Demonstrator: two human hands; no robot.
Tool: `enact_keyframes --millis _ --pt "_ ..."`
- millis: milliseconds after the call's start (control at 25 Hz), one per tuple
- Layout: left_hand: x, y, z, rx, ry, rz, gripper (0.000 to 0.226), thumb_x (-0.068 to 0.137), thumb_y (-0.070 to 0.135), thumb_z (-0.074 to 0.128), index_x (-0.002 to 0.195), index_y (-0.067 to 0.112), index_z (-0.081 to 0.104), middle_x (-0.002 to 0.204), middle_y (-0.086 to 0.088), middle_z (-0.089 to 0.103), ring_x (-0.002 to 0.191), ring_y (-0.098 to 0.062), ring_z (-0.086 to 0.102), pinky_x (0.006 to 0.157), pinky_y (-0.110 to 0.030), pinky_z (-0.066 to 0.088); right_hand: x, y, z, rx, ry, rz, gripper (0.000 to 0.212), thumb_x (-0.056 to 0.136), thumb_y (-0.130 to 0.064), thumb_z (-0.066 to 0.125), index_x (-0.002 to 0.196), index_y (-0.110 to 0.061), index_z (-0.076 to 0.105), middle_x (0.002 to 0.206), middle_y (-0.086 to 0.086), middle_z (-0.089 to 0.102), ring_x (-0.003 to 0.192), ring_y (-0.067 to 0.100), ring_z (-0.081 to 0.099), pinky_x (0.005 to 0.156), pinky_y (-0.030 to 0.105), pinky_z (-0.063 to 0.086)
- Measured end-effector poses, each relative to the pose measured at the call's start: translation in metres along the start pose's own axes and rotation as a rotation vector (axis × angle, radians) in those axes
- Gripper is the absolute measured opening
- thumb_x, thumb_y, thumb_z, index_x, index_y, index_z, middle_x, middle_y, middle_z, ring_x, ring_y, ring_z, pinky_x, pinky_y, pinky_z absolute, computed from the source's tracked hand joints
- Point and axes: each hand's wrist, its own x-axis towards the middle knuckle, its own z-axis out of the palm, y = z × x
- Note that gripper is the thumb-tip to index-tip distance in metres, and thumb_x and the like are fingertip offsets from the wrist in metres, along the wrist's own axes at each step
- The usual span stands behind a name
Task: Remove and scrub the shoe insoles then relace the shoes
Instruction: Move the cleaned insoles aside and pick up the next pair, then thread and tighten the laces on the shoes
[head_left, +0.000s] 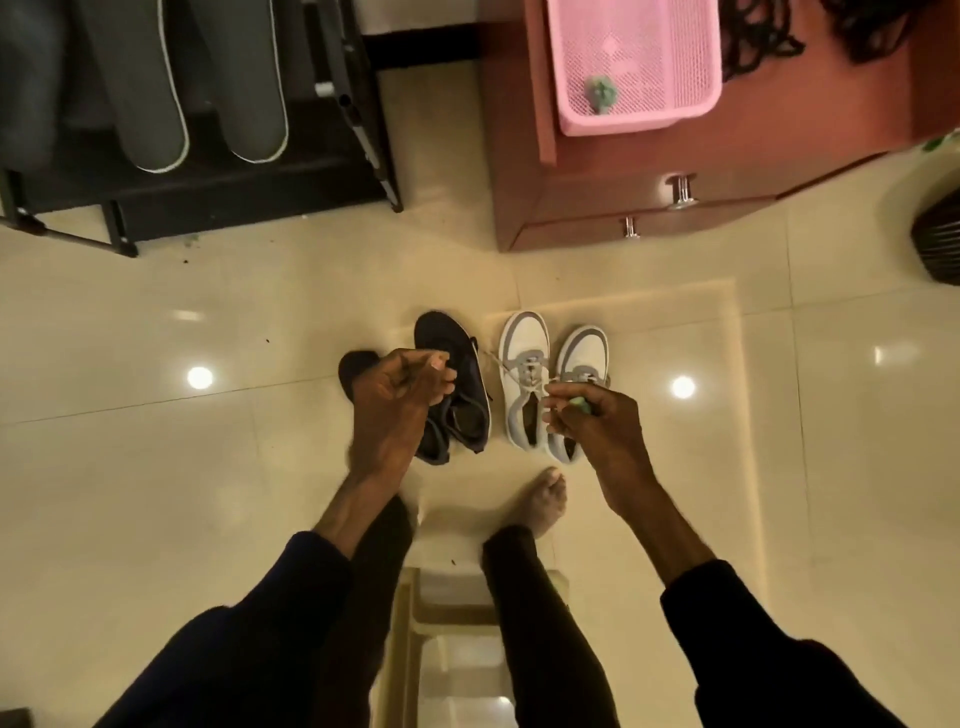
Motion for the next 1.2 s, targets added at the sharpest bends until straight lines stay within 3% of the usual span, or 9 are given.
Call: enact_keyframes --millis 280,400,520,640,880,960,1080,1200 --pt "-0.011 -0.053 0.054 0.131 -0.231 -0.028 0.012 0.098 0.023 0.067 0.105 0.016 0.074 0.093 -0.009 0.077 0.088 -0.038 0.072 0.08 -0.052 0.06 0.019 0.058 -0.046 -0.027 0.092 0.043 0.024 0.093 0.008 0.06 0.098 -0.009 0.077 0.088 0.019 0.075 0.08 0.033 0.069 0.082 0.047 0.059" --pt "-0.006 -0.059 0.059 0.151 -0.282 -0.008 0.02 0.093 0.032 0.067 0.104 0.017 0.074 0.093 -0.006 0.078 0.088 -0.036 0.072 0.078 -0.048 0.06 0.029 0.061 -0.05 0.027 0.127 -0.01 0.02 0.095 0.006 0.061 0.101 -0.006 0.076 0.091 0.017 0.075 0.08 0.035 0.07 0.084 0.048 0.059" --pt "0.001 -0.053 0.065 0.162 -0.239 0.016 0.023 0.089 0.033 0.067 0.105 0.017 0.073 0.093 -0.002 0.079 0.089 -0.029 0.075 0.079 -0.037 0.062 0.039 0.055 -0.052 0.119 0.119 -0.03 0.019 0.096 0.004 0.06 0.102 -0.005 0.075 0.096 0.018 0.076 0.084 0.036 0.071 0.087 0.049 0.058" --pt "0.008 -0.026 0.076 0.103 -0.154 0.062 0.018 0.093 0.021 0.07 0.107 0.011 0.073 0.095 -0.004 0.079 0.092 -0.024 0.076 0.088 -0.037 0.061 0.047 0.016 -0.057 0.137 0.015 -0.087 0.02 0.096 0.004 0.059 0.102 -0.006 0.075 0.097 0.02 0.075 0.085 0.033 0.071 0.09 0.051 0.057" --pt "0.028 0.066 0.122 -0.006 -0.029 0.191 0.012 0.097 0.015 0.07 0.107 0.011 0.075 0.094 -0.005 0.079 0.089 -0.029 0.075 0.088 -0.048 0.06 0.058 -0.123 -0.081 -0.023 -0.143 -0.226 0.02 0.095 0.007 0.056 0.104 0.0 0.073 0.092 0.019 0.075 0.075 0.026 0.071 0.075 0.038 0.061" --pt "0.043 0.091 0.136 0.002 -0.015 0.235 0.012 0.097 0.016 0.069 0.106 0.01 0.075 0.093 -0.005 0.078 0.085 -0.029 0.075 0.086 -0.052 0.06 0.074 -0.167 -0.084 -0.113 -0.115 -0.339 0.02 0.094 0.006 0.056 0.102 -0.001 0.073 0.087 0.015 0.075 0.07 0.023 0.071 0.072 0.039 0.061" --pt "0.064 0.122 0.144 0.019 -0.019 0.326 0.011 0.097 0.016 0.069 0.105 0.009 0.075 0.091 -0.007 0.078 0.084 -0.03 0.075 0.081 -0.046 0.06 0.113 -0.226 -0.077 -0.274 -0.01 -0.557 0.021 0.089 0.001 0.056 0.095 -0.008 0.075 0.078 0.008 0.074 0.067 0.019 0.072 0.069 0.036 0.061" --pt "0.081 0.138 0.137 0.056 -0.029 0.381 0.013 0.097 0.017 0.07 0.107 0.009 0.074 0.091 -0.003 0.078 0.084 -0.023 0.076 0.079 -0.037 0.061 0.156 -0.263 -0.058 -0.598 0.038 -0.744 0.023 0.085 -0.001 0.057 0.093 -0.011 0.075 0.091 0.006 0.074 0.085 0.023 0.071 0.074 0.03 0.056"
